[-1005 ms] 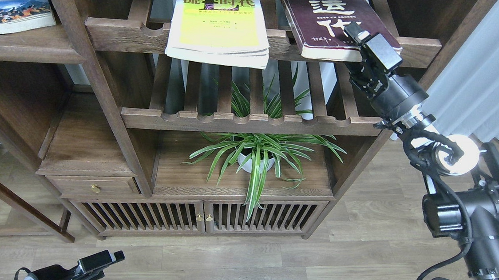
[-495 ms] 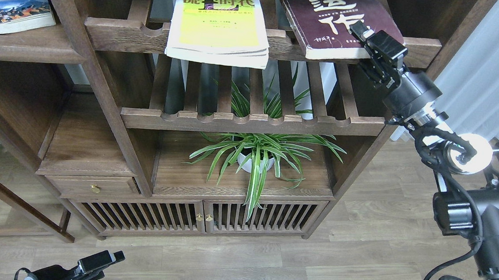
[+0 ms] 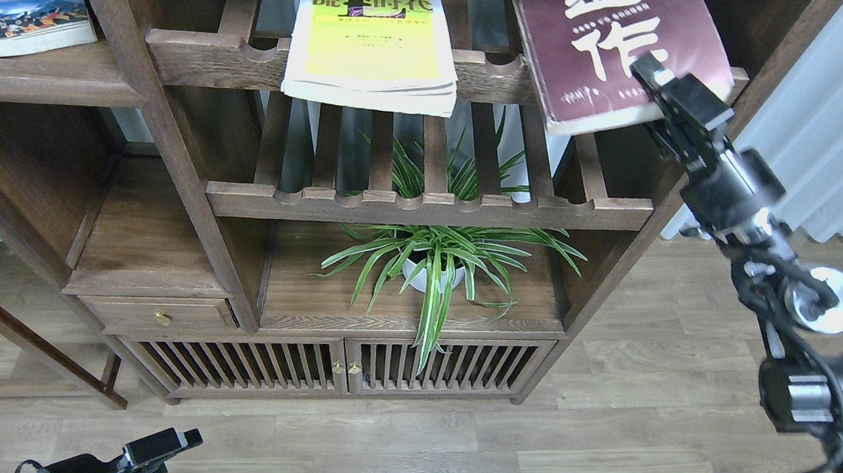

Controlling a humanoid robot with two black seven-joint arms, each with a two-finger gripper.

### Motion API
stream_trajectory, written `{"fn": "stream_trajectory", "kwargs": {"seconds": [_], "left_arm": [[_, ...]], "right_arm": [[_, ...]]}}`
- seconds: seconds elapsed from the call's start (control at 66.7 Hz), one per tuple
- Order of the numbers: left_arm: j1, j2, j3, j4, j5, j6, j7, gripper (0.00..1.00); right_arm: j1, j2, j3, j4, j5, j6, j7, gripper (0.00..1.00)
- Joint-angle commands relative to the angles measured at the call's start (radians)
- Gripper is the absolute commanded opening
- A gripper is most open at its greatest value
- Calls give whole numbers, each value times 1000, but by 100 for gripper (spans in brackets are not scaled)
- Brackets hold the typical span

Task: Organize books on shelf
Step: 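Grasp the maroon book's edge with the right gripper and pull it out, then lower the maroon book toward the left gripper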

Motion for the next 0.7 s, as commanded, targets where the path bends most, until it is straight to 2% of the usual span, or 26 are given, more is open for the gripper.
{"fn": "stream_trajectory", "kwargs": {"seconds": [0.0, 0.24, 0.345, 0.69], "left_arm": [[-1, -23, -2, 21, 0, 0, 1, 100], [-1, -63, -4, 23, 3, 0, -5, 99], [0, -70, -5, 23, -6, 0, -8, 99], [6, -72, -69, 16, -9, 0, -8, 99]], "right_arm": [[-104, -14, 3, 12, 28, 0, 0, 1], [-311, 18, -17, 18, 29, 0, 0, 0], [-374, 114, -24, 17, 29, 0, 0, 0], [-365, 188, -178, 6, 12, 0, 0, 0]]}}
